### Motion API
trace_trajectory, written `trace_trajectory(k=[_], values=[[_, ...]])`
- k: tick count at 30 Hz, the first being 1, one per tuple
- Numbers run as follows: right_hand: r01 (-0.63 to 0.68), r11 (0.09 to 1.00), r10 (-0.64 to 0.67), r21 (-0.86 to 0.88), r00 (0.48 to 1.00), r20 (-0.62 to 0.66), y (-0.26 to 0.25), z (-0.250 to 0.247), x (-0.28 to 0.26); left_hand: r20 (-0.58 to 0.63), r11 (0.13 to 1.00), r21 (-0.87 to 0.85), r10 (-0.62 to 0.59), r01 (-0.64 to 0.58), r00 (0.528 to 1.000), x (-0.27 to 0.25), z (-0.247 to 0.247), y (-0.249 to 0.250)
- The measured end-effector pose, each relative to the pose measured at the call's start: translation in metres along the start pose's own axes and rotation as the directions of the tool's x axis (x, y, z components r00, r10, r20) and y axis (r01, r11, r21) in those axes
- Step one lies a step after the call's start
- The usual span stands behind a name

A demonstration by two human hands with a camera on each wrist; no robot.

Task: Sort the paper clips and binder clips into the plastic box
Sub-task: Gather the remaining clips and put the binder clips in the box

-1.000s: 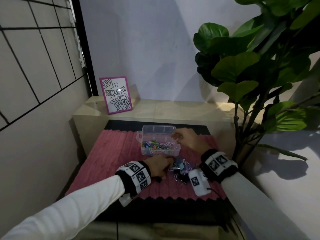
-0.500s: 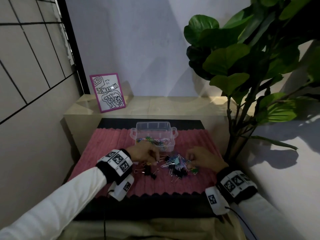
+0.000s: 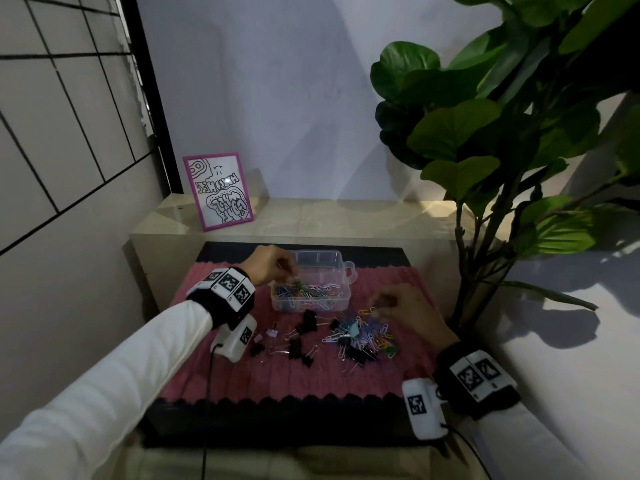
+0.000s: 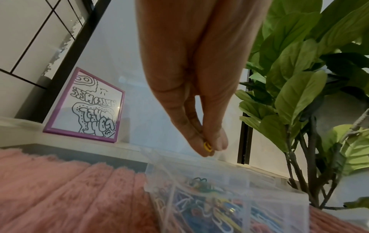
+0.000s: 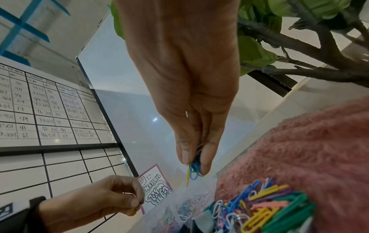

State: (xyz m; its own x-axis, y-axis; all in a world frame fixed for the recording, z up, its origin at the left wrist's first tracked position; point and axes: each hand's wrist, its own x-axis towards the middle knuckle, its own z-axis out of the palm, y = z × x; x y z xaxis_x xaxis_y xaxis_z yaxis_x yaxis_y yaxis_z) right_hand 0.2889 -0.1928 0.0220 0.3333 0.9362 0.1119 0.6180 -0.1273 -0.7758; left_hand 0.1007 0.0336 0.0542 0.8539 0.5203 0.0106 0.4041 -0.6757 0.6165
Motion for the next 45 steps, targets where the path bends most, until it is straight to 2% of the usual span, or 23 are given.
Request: trace_trajectory(k=[6, 9, 11, 13, 16, 21, 25, 29, 31, 33, 36, 39, 41, 42, 43, 45], values=[[-0.005, 1.0, 0.005, 0.003, 0.999, -0.046, 0.001, 0.0, -0.001, 0.005, 0.998, 0.064, 0.0, 0.0, 1.0, 0.002, 0.002, -0.004], [-0.028, 0.999, 0.03, 0.031, 0.997, -0.067, 0.003, -0.002, 0.001, 0.001, 0.978, 0.21, -0.018, 0.017, 1.0, 0.008, 0.005, -0.004], [-0.031, 0.998, 0.034, 0.048, 0.997, -0.067, 0.005, -0.003, 0.002, 0.063, 0.948, 0.316, -0.056, 0.033, 0.996, 0.014, 0.011, -0.003], [-0.032, 0.999, 0.035, 0.04, 0.998, -0.059, 0.007, -0.003, 0.002, 0.173, 0.918, 0.396, -0.055, -0.018, 0.983, 0.017, 0.019, 0.005], [-0.035, 0.999, 0.036, 0.019, 0.999, -0.041, 0.011, -0.003, 0.003, 0.269, 0.88, 0.466, -0.038, -0.095, 0.962, 0.019, 0.031, 0.018], [-0.03, 0.999, 0.032, 0.027, 0.997, -0.075, 0.015, -0.003, 0.001, 0.352, 0.846, 0.491, 0.025, -0.207, 0.936, 0.02, 0.038, 0.022], [-0.01, 1.0, 0.011, 0.01, 0.995, -0.102, 0.014, -0.002, 0.001, 0.363, 0.812, 0.503, 0.115, -0.298, 0.925, 0.018, 0.035, 0.014], [-0.014, 0.999, 0.019, 0.04, 0.994, -0.107, 0.009, -0.003, 0.003, 0.462, 0.76, 0.523, 0.127, -0.385, 0.878, 0.022, 0.033, 0.015], [-0.011, 0.995, 0.021, 0.096, 0.994, -0.105, 0.004, -0.004, 0.005, 0.488, 0.766, 0.501, 0.134, -0.403, 0.862, 0.024, 0.031, 0.018], [-0.019, 0.989, 0.033, 0.148, 0.995, -0.094, -0.004, -0.004, 0.008, 0.473, 0.797, 0.453, 0.164, -0.399, 0.866, 0.026, 0.03, 0.017], [-0.004, 0.979, 0.023, 0.203, 0.996, -0.089, -0.017, -0.003, 0.019, 0.385, 0.865, 0.381, 0.172, -0.326, 0.907, 0.028, 0.026, 0.014], [0.017, 0.981, 0.0, 0.192, 0.996, -0.087, -0.027, 0.003, 0.043, 0.189, 0.926, 0.289, 0.195, -0.245, 0.962, 0.02, 0.014, 0.015], [-0.014, 0.983, 0.028, 0.183, 0.997, -0.074, -0.03, 0.011, 0.062, 0.039, 0.953, 0.195, 0.228, -0.231, 0.973, 0.006, 0.007, 0.017], [-0.036, 0.986, 0.046, 0.162, 0.997, -0.056, -0.031, 0.016, 0.071, 0.005, 0.955, 0.171, 0.243, -0.24, 0.97, -0.004, 0.005, 0.018], [-0.049, 0.991, 0.053, 0.121, 0.998, -0.035, -0.033, 0.021, 0.078, 0.008, 0.953, 0.168, 0.256, -0.253, 0.967, -0.015, 0.004, 0.019], [-0.043, 0.999, 0.043, 0.005, 0.999, 0.024, -0.037, 0.027, 0.087, 0.104, 0.949, 0.173, 0.247, -0.262, 0.964, -0.036, 0.01, 0.018]])
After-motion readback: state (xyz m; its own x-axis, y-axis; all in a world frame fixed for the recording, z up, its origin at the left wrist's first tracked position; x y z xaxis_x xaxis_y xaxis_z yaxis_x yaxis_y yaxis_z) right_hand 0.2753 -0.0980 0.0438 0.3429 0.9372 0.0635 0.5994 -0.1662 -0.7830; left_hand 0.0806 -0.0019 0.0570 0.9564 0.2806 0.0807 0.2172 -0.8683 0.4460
